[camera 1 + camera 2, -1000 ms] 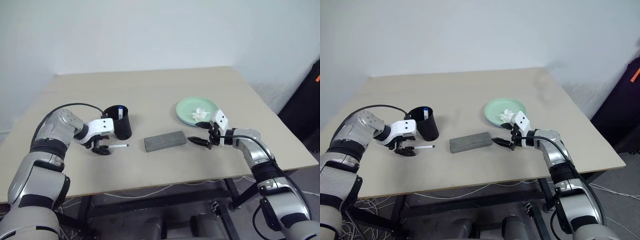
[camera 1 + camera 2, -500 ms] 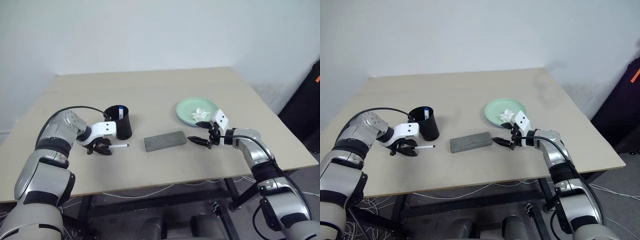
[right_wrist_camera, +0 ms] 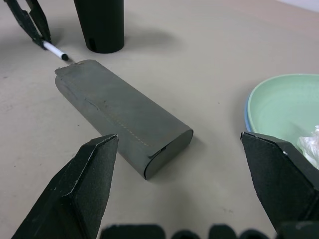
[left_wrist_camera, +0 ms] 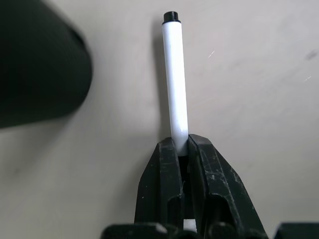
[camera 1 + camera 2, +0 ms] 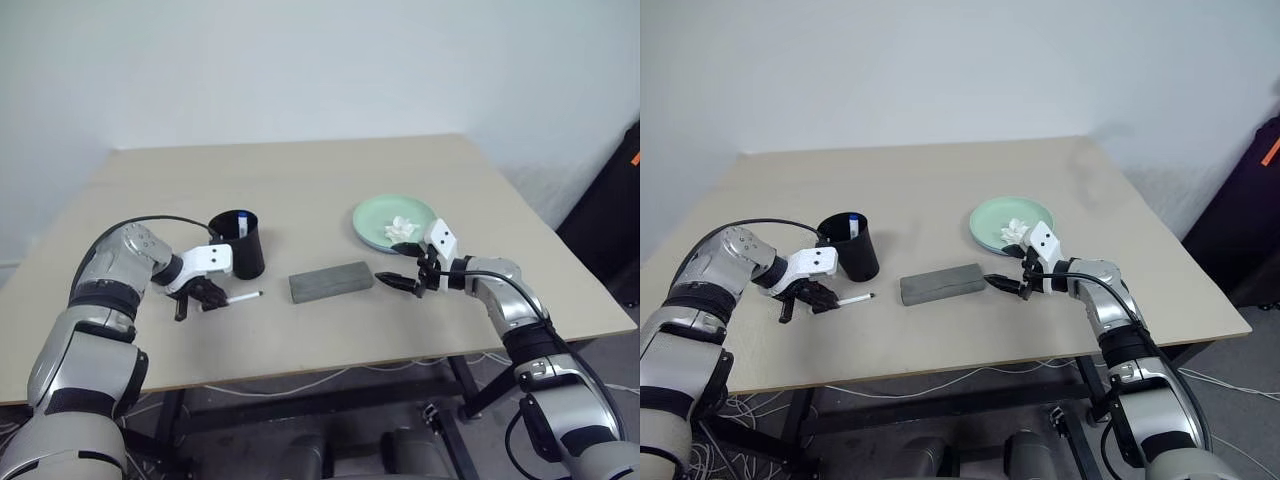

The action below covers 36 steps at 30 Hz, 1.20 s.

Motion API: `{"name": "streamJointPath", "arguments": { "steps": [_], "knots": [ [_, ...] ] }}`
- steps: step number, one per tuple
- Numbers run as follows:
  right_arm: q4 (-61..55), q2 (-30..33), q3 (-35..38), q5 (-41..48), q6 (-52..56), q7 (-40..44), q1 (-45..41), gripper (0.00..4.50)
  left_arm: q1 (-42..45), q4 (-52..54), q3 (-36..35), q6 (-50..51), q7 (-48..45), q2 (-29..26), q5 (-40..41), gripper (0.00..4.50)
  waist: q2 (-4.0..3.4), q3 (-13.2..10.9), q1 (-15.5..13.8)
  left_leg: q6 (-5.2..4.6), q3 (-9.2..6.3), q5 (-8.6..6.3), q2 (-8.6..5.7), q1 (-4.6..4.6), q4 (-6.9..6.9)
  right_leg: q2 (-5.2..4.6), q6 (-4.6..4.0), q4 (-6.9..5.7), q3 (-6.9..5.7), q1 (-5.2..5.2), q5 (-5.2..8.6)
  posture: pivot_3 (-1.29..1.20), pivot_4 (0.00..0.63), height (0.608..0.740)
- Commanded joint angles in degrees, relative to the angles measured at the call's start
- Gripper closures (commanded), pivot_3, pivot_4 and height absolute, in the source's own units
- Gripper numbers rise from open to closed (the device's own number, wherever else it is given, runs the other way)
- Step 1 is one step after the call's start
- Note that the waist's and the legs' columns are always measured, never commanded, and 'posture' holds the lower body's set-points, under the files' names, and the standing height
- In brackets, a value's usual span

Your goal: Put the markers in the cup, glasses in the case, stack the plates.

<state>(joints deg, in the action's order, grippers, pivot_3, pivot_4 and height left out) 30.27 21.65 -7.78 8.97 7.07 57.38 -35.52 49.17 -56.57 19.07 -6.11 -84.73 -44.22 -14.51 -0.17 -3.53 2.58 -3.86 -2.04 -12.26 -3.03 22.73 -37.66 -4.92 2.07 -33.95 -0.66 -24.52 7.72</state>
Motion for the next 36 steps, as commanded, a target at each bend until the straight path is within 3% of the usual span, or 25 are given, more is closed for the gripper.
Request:
{"name": "streamJointPath", "arguments": {
  "steps": [1,3,6,11,16,28,36],
  "knots": [
    [-1.7,0.3,1.3,0.6,-0.5,0.0,-0.9,0.22,-1.6,8.0,-3.2,3.3,-3.6,-0.3,5.2,4.45,0.0,0.0,0.0,0.0,0.0,0.0,0.0,0.01,0.0,0.0,0.0,0.02,0.01,-0.01,0.0,0.0,0.0,0.74],
    [-1.8,0.4,1.3,0.6,-0.4,0.1,-0.9,0.22,-3.0,11.6,-4.2,5.5,-4.5,-0.4,7.0,4.45,0.01,0.0,0.0,0.0,0.0,0.0,0.0,0.01,0.0,0.0,0.0,0.02,0.01,-0.01,0.0,0.0,0.0,0.74],
    [-2.6,0.8,1.2,0.7,-0.1,0.4,-0.1,0.22,-6.6,27.0,-10.7,15.7,-3.8,2.2,17.5,4.45,0.0,0.0,0.0,0.0,-0.03,0.0,0.02,-0.01,0.01,0.02,0.0,-0.01,0.01,-0.01,0.0,0.0,0.0,0.74],
    [-2.6,0.7,0.9,0.4,0.3,0.5,-0.5,0.22,-8.6,40.6,-19.3,25.9,6.1,7.7,27.2,4.45,0.02,0.0,0.1,0.0,-0.12,0.0,-0.02,0.0,-0.13,-0.01,0.01,0.03,-0.02,0.1,-0.02,0.0,0.0,0.74],
    [-3.6,0.6,1.1,0.9,0.9,0.6,-1.4,0.22,-11.3,48.9,-24.4,29.1,15.8,11.0,32.0,4.45,0.0,0.0,0.3,0.04,-0.09,0.01,0.06,-0.2,0.12,0.13,0.01,-0.05,0.01,0.06,-0.02,0.0,0.0,0.74],
    [-5.5,0.8,1.6,1.5,1.6,1.6,-2.7,0.22,-10.0,38.5,-32.4,11.1,39.3,12.7,27.6,4.45,0.0,0.0,0.0,0.12,-0.07,0.07,0.01,-0.17,-0.06,0.11,-0.06,-0.07,-0.02,0.12,-0.09,0.0,0.0,0.74],
    [-5.2,0.7,1.7,1.5,1.3,1.6,-2.8,0.22,-13.3,36.6,-33.8,7.9,46.2,13.1,27.4,4.45,0.01,0.0,0.0,0.13,-0.03,0.07,-0.03,-0.15,0.05,0.08,-0.04,0.0,0.01,0.08,-0.1,0.0,0.0,0.74]
  ]
}}
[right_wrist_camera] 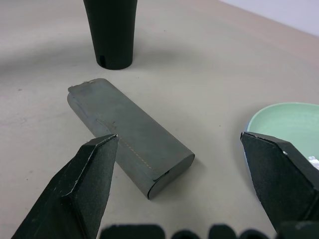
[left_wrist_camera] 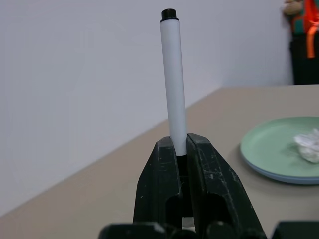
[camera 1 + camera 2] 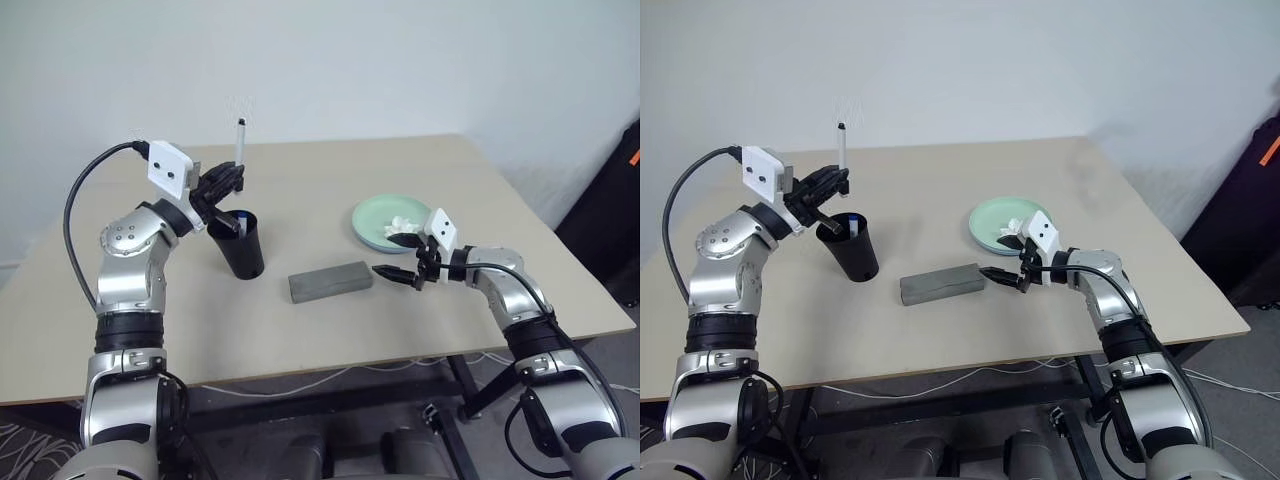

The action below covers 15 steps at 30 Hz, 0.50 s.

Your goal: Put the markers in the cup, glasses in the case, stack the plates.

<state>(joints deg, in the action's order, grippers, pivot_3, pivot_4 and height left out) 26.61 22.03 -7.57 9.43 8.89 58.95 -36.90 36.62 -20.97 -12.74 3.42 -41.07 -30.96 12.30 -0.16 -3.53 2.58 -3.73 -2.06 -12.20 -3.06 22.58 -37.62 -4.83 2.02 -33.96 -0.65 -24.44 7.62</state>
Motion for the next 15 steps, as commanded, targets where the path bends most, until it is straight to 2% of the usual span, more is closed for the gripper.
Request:
{"name": "streamJointPath", "arguments": {
  "steps": [1,15],
  "knots": [
    [-1.5,0.4,1.5,1.0,-0.5,0.1,-1.5,0.22,-1.0,0.9,-2.0,-1.8,2.7,-0.2,0.7,4.45,0.0,0.0,0.0,0.0,0.0,0.0,0.0,0.0,0.02,-0.01,0.0,0.0,0.01,-0.01,0.0,0.0,0.0,0.74],
    [-1.6,0.1,1.8,1.7,-0.6,0.8,-2.4,0.22,-4.6,0.3,-1.6,-1.2,5.8,1.2,1.3,4.45,0.01,0.0,0.0,0.0,0.0,0.0,0.01,0.01,0.03,-0.02,0.0,0.02,-0.02,-0.01,0.0,0.0,0.0,0.74]
  ]
}}
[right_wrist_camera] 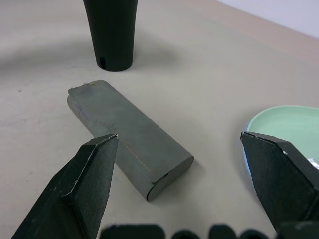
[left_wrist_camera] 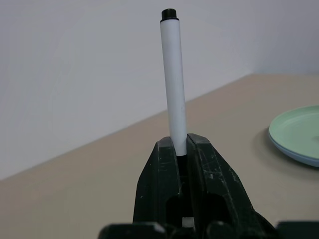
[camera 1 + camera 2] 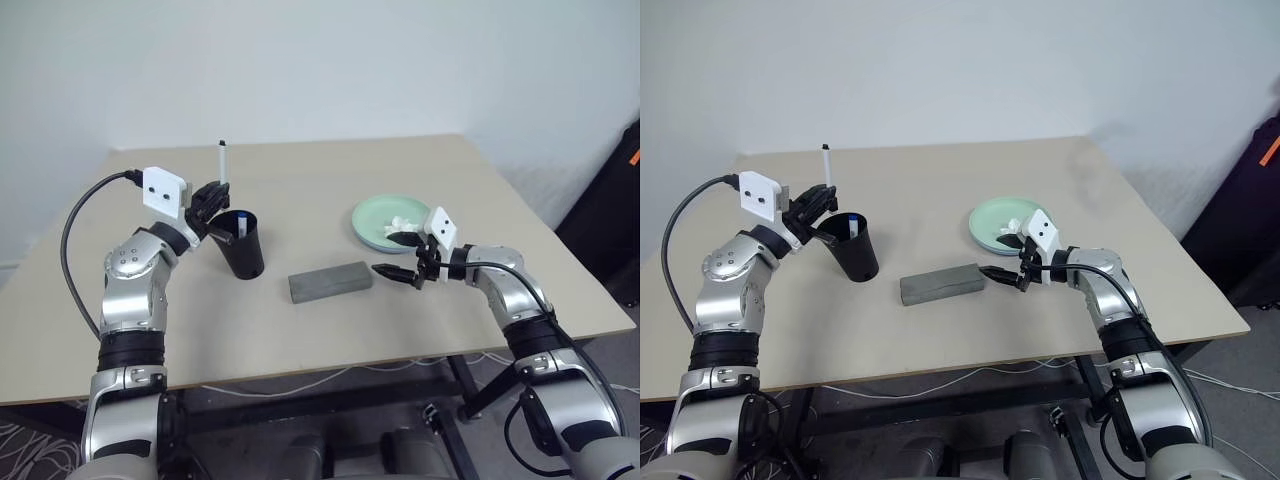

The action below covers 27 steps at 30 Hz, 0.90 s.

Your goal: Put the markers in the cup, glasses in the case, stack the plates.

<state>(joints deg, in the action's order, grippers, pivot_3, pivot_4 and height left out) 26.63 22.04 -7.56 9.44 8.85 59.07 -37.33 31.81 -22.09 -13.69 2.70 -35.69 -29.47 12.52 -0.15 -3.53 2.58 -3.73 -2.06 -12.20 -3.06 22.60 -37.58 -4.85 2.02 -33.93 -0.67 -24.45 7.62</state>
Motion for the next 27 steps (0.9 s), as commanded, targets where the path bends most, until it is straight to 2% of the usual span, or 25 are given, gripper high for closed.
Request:
{"name": "streamJointPath", "arguments": {
  "steps": [1,16,19,27],
  "knots": [
    [-1.9,0.0,2.0,2.4,-0.2,1.0,-2.1,0.22,0.1,1.3,-0.6,-0.6,0.4,-0.2,1.1,4.45,0.0,0.0,0.0,0.0,0.0,0.0,0.0,0.0,0.02,0.0,0.0,0.0,0.0,-0.01,0.0,0.0,0.0,0.74],
    [-4.5,-0.1,2.2,4.5,2.1,3.1,-1.5,0.22,0.3,-0.9,0.2,-2.0,-0.3,0.4,0.6,4.45,0.0,0.0,0.0,0.0,0.0,0.0,0.01,0.0,0.04,0.01,0.0,0.0,0.0,-0.02,0.0,0.0,0.0,0.74],
    [-4.7,0.0,2.2,4.6,2.3,3.2,-1.3,0.22,0.4,-1.1,0.4,-2.2,-0.4,0.6,0.6,3.72,0.0,0.0,0.0,0.0,-0.01,0.0,0.01,0.0,0.04,0.01,0.0,0.01,0.0,-0.02,0.0,0.0,0.0,0.74],
    [-4.4,-0.1,2.1,4.5,2.4,3.1,-1.4,0.22,0.7,-2.0,1.0,-3.7,-0.7,0.5,-0.2,0.99,0.0,0.0,0.0,0.0,-0.01,0.0,0.01,0.02,0.07,0.0,0.0,0.03,-0.01,-0.03,0.0,0.0,0.0,0.74]
  ]
}}
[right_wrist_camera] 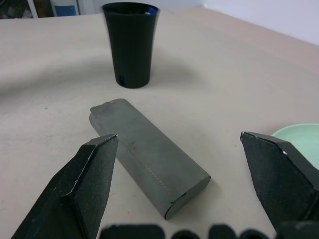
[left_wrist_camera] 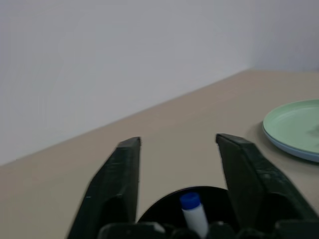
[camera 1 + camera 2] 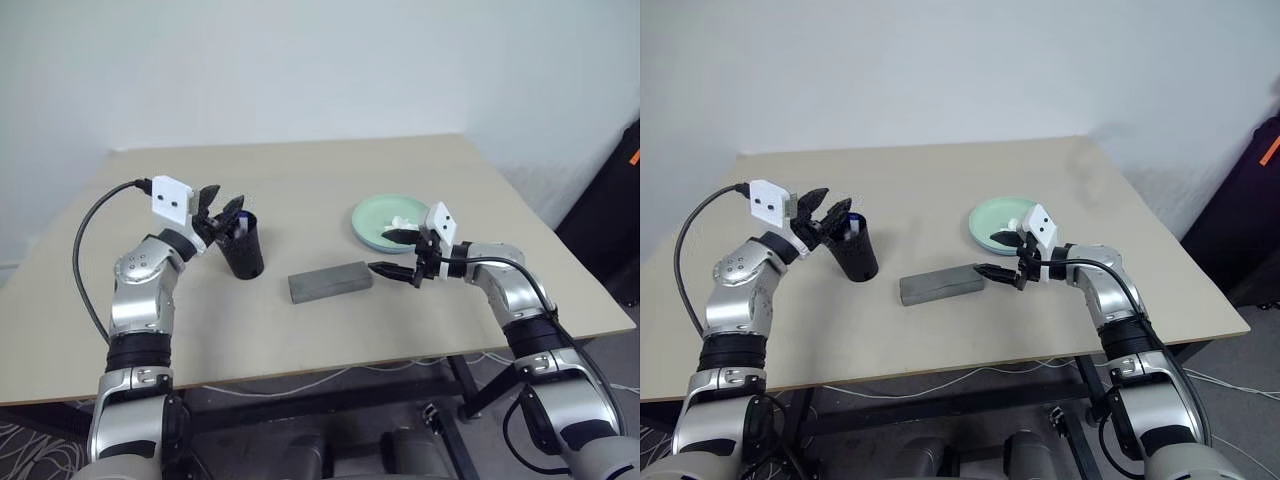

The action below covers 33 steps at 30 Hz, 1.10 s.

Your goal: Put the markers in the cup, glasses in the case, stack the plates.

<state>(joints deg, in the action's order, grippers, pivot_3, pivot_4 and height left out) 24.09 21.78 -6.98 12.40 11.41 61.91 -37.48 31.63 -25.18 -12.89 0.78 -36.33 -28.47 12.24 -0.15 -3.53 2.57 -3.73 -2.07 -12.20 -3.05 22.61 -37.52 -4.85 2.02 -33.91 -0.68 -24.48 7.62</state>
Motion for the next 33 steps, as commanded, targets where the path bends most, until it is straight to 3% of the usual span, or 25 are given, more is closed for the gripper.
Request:
{"name": "streamJointPath", "arguments": {
  "steps": [1,3,10,19,26,33],
  "knots": [
    [-1.8,0.1,1.5,1.5,-0.2,0.2,-1.3,0.22,0.9,1.0,0.3,-1.8,0.0,-0.5,0.1,0.63,0.0,0.0,0.0,0.0,0.0,0.0,0.0,0.0,0.0,0.0,0.0,0.0,0.0,0.0,0.0,0.0,0.0,0.74],
    [-1.7,0.1,1.5,1.5,-0.3,0.2,-1.3,0.22,0.9,1.1,0.3,-1.7,-0.1,-0.5,0.3,0.03,0.0,0.0,0.0,0.0,0.0,0.0,0.0,0.0,0.0,0.0,0.0,0.01,0.0,0.0,0.0,0.0,0.0,0.74],
    [-2.0,0.3,1.7,1.6,-0.2,0.3,-1.0,0.22,0.5,5.8,-1.7,2.9,-1.7,0.2,5.9,0.03,0.01,0.0,0.0,0.0,0.0,0.0,0.0,0.0,0.0,0.0,0.0,0.01,0.0,0.0,0.0,0.0,0.0,0.74],
    [-2.1,0.6,1.7,1.7,0.3,0.8,-0.7,0.22,-10.3,26.7,-0.5,17.2,-11.3,-3.4,17.8,0.03,-0.01,0.0,0.1,0.0,0.04,-0.01,0.04,0.01,0.21,0.01,-0.01,0.09,0.05,-0.09,0.01,0.0,0.0,0.74],
    [-2.7,1.0,1.9,1.2,0.5,-0.4,-0.2,0.22,-18.3,33.8,4.6,19.5,-12.4,-6.4,13.9,0.03,-0.03,0.0,0.0,0.0,0.04,-0.01,0.03,0.01,0.24,-0.05,-0.16,0.1,0.01,-0.04,0.1,0.0,0.0,0.74],
    [-5.3,4.0,3.8,1.0,2.3,-2.1,3.4,0.22,-23.5,27.0,6.1,12.2,-6.4,-1.6,7.2,0.03,-0.07,0.0,0.0,0.01,0.0,-0.01,0.05,0.0,0.37,-0.06,-0.16,0.12,-0.03,-0.09,0.12,0.0,0.0,0.74]
  ]
}}
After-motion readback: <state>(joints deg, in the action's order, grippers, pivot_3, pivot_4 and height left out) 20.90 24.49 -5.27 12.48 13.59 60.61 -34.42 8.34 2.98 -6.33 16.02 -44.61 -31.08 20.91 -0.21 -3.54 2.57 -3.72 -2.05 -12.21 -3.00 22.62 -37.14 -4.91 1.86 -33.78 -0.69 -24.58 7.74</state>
